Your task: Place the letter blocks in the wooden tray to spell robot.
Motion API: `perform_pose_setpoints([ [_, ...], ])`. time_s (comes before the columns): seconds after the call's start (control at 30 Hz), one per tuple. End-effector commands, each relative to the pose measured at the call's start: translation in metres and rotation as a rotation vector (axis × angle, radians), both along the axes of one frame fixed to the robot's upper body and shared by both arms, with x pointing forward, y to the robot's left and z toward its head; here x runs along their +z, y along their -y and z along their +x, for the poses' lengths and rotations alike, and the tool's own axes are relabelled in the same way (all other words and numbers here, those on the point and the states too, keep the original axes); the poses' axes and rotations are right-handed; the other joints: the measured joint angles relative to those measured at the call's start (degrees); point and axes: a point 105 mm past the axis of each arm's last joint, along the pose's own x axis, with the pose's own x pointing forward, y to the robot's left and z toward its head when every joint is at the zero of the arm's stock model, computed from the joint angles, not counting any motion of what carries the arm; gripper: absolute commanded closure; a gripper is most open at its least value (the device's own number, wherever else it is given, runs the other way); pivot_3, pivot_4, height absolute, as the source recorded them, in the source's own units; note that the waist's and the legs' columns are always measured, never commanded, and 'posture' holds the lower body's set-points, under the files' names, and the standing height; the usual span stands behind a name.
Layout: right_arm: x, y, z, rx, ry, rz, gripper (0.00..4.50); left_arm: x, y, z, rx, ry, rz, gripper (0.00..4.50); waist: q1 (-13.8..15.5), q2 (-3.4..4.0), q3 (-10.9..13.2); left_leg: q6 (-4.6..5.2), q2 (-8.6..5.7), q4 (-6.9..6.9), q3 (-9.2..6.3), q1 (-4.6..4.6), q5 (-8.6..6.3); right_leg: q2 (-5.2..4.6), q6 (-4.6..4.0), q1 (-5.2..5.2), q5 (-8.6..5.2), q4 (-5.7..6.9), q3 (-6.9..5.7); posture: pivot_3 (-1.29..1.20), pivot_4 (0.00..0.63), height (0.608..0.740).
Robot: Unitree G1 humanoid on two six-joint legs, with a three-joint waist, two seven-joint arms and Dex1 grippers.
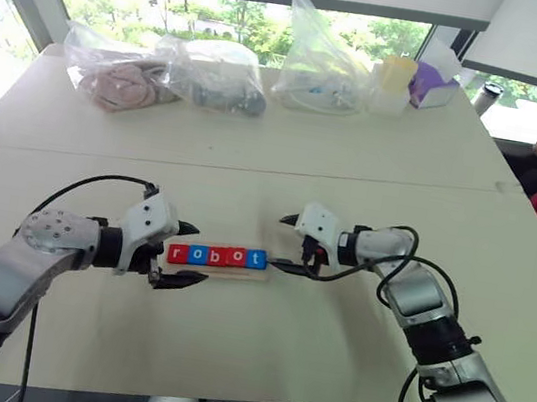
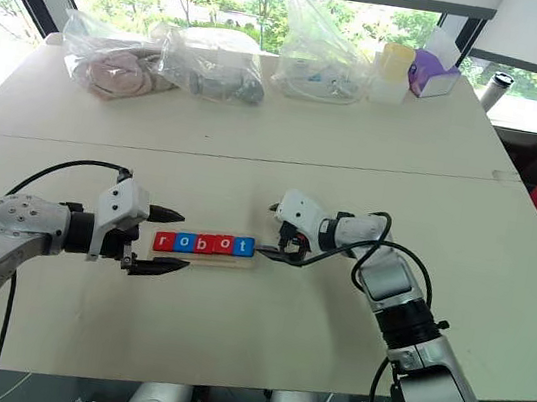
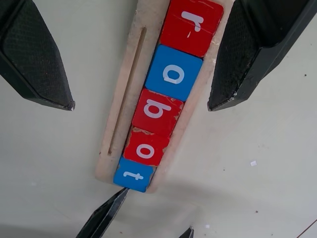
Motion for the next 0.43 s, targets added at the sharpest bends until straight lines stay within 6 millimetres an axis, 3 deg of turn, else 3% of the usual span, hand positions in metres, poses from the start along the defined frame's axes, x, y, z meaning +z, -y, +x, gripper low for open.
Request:
perform_pose_setpoints([
  [0.03, 0.015, 0.002, 0.002, -0.005, 0.069, 0.008, 0.06, 0.011, -0.001, 0.001, 0.020, 0.041, -0.029, 0.00, 0.01, 0.00, 0.00, 0.00, 0.00, 0.00, 0.00, 0.00, 0.00, 0.00, 0.00, 0.00, 0.00, 0.00, 0.00, 0.00, 0.150, 0.740],
  [0.27, 0.036, 0.029, 0.000, -0.103, 0.094, 0.043, 0.06, 0.012, -0.022, -0.009, 0.095, 0.027, -0.058, 0.00, 0.09, 0.00, 0.00, 0.00, 0.02, -0.01, 0.00, -0.02, 0.00, -0.03, 0.00, -0.02, -0.01, 0.00, 0.00, 0.00, 0.150, 0.740],
  [0.43, 0.055, 0.047, -0.053, -0.159, -0.156, 0.260, 0.06, 0.014, -0.055, -0.022, 0.257, -0.031, -0.126, 0.00, 0.29, 0.00, 0.00, 0.01, 0.08, -0.07, -0.14, -0.06, -0.01, -0.03, 0.00, -0.04, -0.02, -0.01, -0.07, 0.00, 0.150, 0.740],
])
